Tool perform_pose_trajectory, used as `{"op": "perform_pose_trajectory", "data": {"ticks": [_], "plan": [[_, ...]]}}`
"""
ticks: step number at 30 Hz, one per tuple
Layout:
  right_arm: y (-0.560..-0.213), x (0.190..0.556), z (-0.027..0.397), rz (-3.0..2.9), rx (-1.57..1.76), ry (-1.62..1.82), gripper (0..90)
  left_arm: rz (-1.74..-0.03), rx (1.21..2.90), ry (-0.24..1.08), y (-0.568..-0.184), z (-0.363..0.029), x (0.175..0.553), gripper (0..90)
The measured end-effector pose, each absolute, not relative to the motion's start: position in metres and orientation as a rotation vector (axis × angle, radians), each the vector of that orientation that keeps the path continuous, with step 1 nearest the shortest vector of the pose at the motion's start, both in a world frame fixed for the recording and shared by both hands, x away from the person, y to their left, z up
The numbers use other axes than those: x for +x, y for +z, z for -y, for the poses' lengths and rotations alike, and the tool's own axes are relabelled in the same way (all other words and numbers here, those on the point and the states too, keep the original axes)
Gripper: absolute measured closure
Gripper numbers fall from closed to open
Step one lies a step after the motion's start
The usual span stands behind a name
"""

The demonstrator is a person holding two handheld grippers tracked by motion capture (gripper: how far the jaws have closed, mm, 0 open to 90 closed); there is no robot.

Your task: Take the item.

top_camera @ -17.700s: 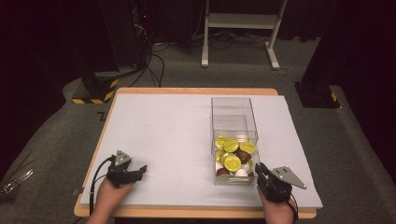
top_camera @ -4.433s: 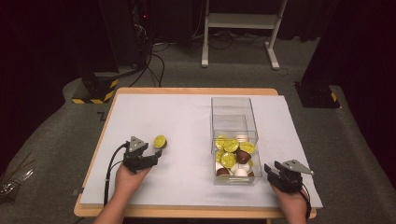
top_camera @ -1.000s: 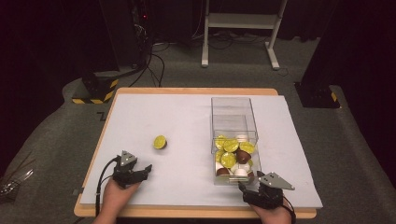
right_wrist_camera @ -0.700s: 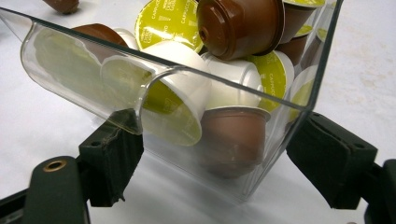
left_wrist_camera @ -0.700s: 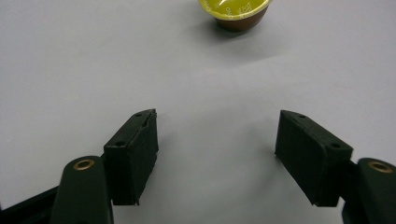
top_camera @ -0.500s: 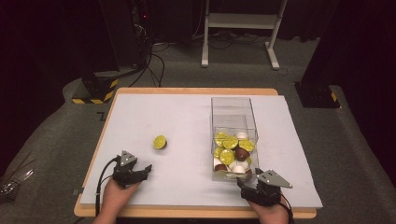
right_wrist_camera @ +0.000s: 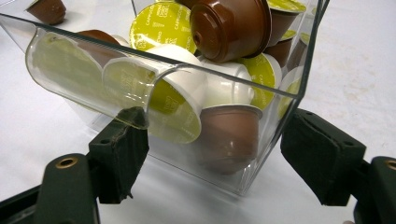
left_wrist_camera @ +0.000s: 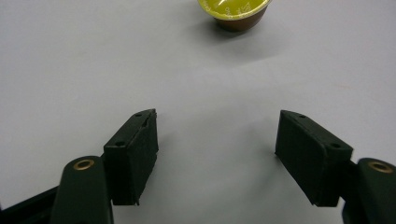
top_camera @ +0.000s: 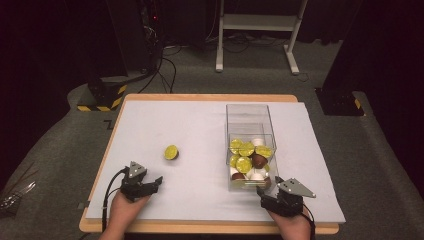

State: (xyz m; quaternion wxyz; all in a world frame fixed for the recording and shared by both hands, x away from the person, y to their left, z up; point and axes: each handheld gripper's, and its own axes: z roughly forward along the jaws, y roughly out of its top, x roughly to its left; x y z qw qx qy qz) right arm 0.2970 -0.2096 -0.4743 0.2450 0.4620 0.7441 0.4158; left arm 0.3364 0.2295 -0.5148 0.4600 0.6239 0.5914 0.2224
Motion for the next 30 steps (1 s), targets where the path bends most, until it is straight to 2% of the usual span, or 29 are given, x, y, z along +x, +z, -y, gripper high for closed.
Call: {"op": "perform_pose_trajectory", "data": {"ticks": [21,30], "plan": [[-0.472,0.311,0.208,-2.006,1.267,1.122,23.5,-1.456,1.528,0.545,-0.515,-0.229,0.336,30.0],[-0.472,0.318,0.207,-1.985,1.291,1.107,16.9,-1.459,1.525,0.543,-0.515,-0.229,0.336,29.9]]}}
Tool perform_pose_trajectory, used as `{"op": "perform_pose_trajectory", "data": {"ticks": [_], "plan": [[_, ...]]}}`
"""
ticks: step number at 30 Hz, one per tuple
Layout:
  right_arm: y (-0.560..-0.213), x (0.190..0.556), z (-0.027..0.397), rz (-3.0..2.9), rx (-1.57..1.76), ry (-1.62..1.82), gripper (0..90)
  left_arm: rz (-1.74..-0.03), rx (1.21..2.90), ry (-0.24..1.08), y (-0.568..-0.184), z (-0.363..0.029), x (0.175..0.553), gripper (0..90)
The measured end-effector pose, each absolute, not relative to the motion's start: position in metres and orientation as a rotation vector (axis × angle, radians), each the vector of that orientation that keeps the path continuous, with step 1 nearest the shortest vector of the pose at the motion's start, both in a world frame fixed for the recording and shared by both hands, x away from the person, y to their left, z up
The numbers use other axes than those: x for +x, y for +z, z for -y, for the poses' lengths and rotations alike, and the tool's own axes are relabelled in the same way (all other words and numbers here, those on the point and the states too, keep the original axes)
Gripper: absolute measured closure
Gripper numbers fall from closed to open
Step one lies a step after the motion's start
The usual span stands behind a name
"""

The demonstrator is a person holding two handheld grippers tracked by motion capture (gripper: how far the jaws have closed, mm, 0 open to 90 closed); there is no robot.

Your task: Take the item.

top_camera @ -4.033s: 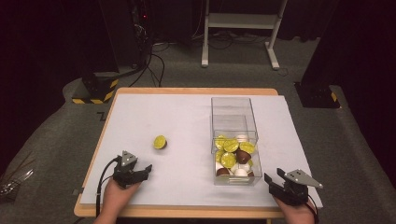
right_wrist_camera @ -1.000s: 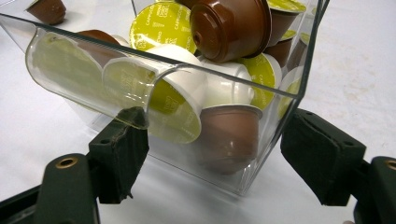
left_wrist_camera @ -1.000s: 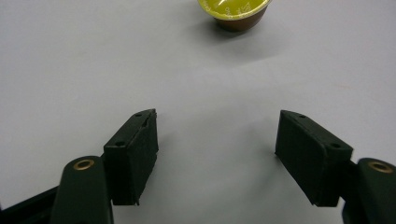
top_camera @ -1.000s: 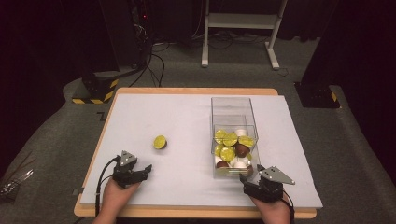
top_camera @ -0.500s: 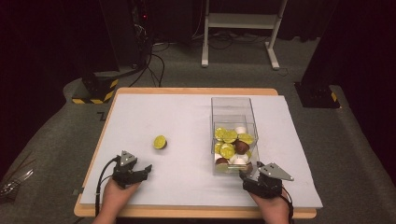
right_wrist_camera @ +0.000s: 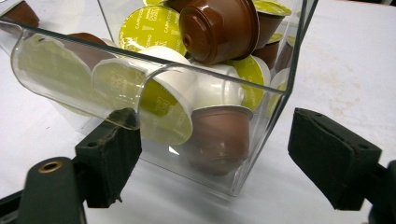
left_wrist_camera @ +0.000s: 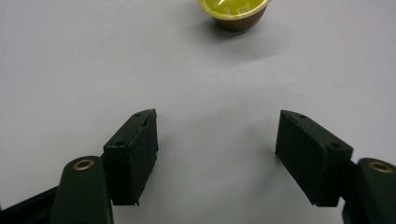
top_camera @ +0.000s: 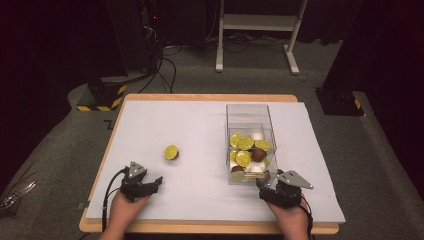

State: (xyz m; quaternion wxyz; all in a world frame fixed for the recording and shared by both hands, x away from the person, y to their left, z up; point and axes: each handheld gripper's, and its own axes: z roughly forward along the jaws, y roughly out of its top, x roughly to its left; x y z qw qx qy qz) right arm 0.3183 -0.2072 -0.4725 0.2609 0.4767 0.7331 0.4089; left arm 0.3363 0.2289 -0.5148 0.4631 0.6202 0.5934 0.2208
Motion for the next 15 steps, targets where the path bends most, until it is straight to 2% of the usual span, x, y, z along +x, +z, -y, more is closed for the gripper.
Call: {"op": "perform_pose_trajectory", "data": {"ticks": [15], "plan": [[-0.471,0.330,0.207,-1.973,1.300,1.075,16.2,-1.461,1.515,0.538,-0.515,-0.229,0.337,29.8]]}}
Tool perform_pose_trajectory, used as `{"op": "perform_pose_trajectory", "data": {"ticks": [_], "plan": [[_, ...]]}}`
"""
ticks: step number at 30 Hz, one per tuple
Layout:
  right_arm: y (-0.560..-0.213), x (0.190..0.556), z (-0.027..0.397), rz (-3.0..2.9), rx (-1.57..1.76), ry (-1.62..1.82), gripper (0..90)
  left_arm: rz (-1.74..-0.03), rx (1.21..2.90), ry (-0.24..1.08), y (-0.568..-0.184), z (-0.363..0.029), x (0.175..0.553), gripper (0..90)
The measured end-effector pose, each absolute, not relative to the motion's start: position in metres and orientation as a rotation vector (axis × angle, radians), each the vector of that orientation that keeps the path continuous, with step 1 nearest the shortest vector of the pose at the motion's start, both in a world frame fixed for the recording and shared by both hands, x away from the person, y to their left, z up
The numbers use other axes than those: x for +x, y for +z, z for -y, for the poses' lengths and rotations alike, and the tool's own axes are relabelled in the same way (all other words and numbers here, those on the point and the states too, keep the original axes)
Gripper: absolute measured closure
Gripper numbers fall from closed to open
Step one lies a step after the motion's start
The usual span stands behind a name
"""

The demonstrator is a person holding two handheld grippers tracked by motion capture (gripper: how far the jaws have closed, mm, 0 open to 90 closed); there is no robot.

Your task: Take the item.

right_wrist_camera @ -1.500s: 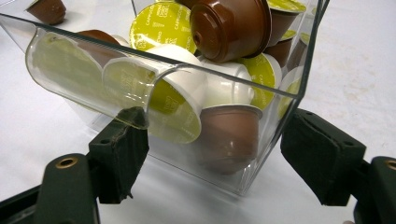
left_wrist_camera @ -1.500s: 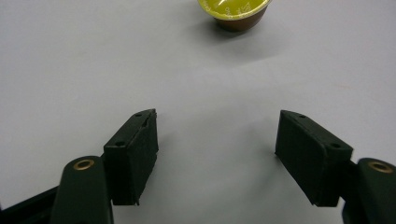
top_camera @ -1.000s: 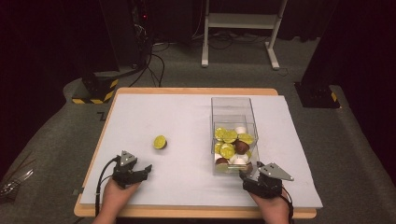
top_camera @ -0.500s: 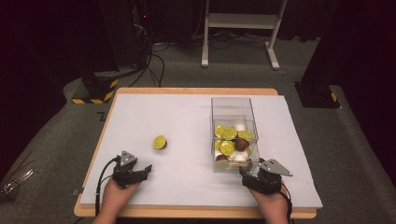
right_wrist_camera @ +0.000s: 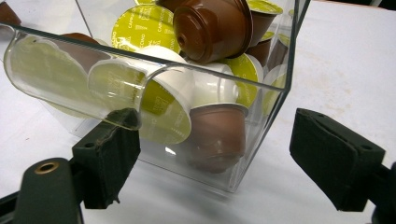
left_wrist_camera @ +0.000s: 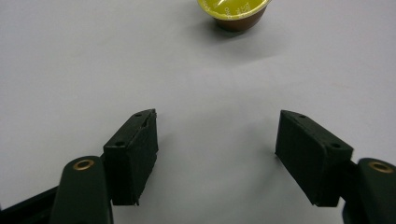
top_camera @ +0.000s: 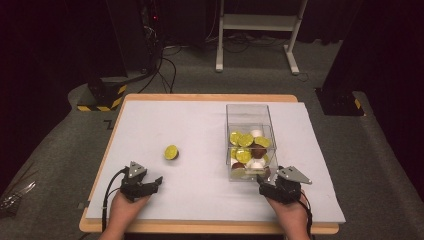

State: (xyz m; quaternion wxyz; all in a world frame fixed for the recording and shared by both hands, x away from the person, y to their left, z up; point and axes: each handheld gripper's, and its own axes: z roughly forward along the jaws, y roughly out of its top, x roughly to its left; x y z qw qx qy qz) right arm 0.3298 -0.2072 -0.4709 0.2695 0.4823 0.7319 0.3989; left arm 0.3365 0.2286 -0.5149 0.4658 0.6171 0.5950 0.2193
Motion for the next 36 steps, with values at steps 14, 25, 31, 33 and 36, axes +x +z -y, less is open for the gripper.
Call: {"op": "perform_pose_trajectory", "data": {"ticks": [14,25,31,33,36], "plan": [[-0.470,0.341,0.205,-1.960,1.301,1.056,16.2,-1.463,1.509,0.538,-0.515,-0.229,0.337,29.9],[-0.470,0.354,0.202,-1.938,1.319,1.048,16.2,-1.462,1.515,0.536,-0.515,-0.229,0.337,29.9],[-0.470,0.364,0.200,-1.925,1.327,1.043,16.4,-1.461,1.513,0.535,-0.515,-0.229,0.337,29.8],[-0.470,0.365,0.200,-1.923,1.328,1.040,16.4,-1.461,1.513,0.535,-0.515,-0.229,0.337,29.8],[-0.470,0.369,0.199,-1.915,1.331,1.040,16.4,-1.459,1.512,0.534,-0.515,-0.229,0.337,29.8]]}}
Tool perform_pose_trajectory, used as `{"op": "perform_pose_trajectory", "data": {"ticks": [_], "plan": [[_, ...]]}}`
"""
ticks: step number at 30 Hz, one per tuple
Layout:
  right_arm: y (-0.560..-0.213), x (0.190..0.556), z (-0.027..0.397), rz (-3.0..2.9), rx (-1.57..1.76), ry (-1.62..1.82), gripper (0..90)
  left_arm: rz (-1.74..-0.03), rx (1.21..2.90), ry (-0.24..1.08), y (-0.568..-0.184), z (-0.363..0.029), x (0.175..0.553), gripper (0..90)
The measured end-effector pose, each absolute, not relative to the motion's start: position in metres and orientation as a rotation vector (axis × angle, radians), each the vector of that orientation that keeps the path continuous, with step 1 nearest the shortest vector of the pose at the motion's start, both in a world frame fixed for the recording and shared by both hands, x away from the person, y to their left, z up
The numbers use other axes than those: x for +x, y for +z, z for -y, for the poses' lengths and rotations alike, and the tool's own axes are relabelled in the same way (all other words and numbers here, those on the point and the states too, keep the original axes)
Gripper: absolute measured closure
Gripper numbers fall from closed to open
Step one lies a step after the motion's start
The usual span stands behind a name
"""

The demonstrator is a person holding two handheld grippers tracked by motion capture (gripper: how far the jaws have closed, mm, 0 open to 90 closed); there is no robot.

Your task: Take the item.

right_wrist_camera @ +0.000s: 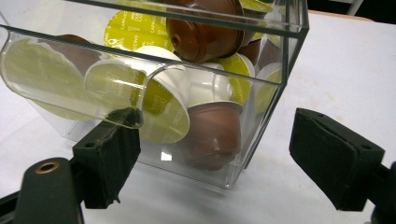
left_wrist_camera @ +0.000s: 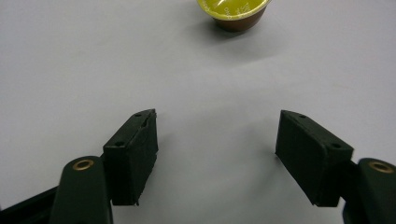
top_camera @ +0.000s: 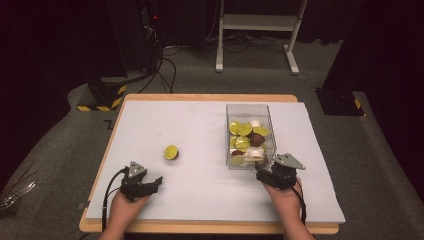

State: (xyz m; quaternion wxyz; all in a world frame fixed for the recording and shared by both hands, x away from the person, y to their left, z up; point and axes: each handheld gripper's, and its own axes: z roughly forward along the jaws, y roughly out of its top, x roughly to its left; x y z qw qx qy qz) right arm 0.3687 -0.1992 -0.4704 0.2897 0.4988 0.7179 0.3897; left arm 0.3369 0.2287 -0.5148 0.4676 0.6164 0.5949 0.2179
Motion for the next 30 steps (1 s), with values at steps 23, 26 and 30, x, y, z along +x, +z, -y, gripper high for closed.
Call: {"op": "perform_pose_trajectory", "data": {"ticks": [23,26,30], "plan": [[-0.470,0.390,0.196,-1.890,1.367,1.035,16.4,-1.458,1.512,0.531,-0.515,-0.229,0.337,29.6],[-0.470,0.394,0.195,-1.883,1.376,1.034,16.4,-1.458,1.512,0.531,-0.515,-0.229,0.337,29.6],[-0.471,0.398,0.194,-1.877,1.384,1.033,16.4,-1.458,1.511,0.530,-0.515,-0.229,0.337,29.6]]}}
